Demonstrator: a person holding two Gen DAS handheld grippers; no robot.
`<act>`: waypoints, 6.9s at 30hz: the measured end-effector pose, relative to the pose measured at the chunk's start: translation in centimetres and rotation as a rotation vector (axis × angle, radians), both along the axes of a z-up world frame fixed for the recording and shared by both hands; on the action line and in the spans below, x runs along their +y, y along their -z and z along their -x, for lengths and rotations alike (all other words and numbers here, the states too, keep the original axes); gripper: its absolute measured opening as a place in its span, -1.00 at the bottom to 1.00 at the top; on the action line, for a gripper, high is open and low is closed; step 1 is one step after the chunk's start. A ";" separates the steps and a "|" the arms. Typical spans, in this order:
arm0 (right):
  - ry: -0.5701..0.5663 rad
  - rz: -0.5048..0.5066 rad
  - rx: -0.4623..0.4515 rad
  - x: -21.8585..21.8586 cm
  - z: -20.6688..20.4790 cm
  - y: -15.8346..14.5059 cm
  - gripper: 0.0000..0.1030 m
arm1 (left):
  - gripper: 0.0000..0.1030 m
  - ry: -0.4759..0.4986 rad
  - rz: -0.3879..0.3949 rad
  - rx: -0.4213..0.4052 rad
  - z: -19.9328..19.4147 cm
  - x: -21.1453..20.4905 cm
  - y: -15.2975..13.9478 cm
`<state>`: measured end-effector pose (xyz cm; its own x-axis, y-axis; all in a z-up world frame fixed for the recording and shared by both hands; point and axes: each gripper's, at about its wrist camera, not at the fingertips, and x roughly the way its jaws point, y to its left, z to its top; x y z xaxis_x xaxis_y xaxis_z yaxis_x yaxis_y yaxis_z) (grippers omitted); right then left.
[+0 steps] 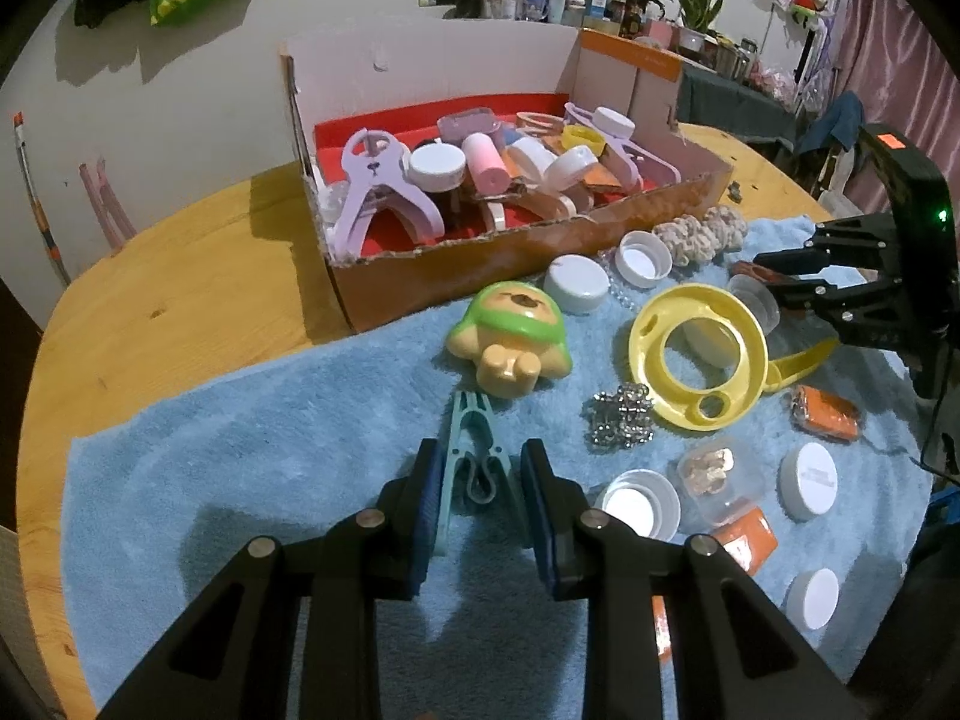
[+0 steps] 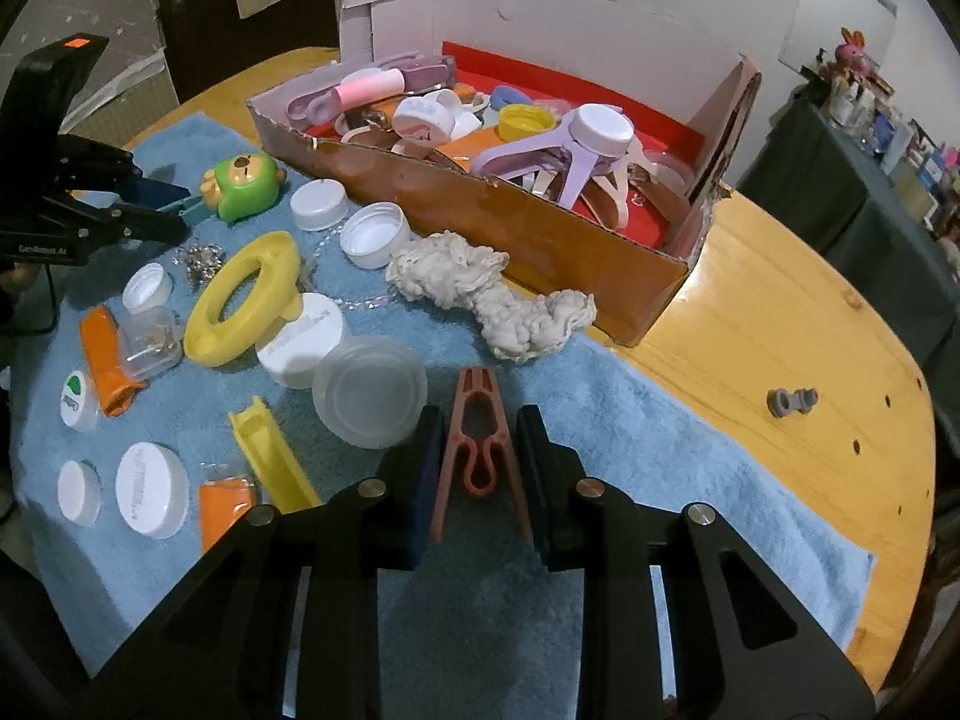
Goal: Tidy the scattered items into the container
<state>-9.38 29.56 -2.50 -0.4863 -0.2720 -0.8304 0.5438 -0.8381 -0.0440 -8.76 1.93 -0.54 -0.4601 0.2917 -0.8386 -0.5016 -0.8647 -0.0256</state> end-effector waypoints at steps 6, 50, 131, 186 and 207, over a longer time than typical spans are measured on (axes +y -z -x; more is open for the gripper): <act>0.030 0.030 -0.002 0.8 0.0 -0.2 -0.54 | -0.45 -0.006 0.005 0.010 0.2 -0.1 -0.2; 0.084 0.003 0.015 0.8 -0.9 -0.8 -0.54 | -0.46 -0.035 0.014 0.042 -0.7 0.1 -0.7; 0.078 -0.127 -0.171 1.4 -4.1 -1.2 -0.48 | -0.34 0.066 0.113 -0.132 0.9 1.3 -0.2; 0.254 0.111 0.064 0.4 -2.6 -1.6 -0.58 | -0.34 0.000 0.016 -0.075 0.8 0.5 -1.3; 0.255 0.161 0.116 0.1 -2.7 -3.6 -0.58 | -0.35 -0.018 0.003 -0.046 0.9 0.3 -1.6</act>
<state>-6.73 29.61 1.15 -0.6446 -0.2526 -0.7216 0.3144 -0.9479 0.0509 -9.68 2.20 1.10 -0.4257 0.2811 -0.8601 -0.4843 -0.8737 -0.0458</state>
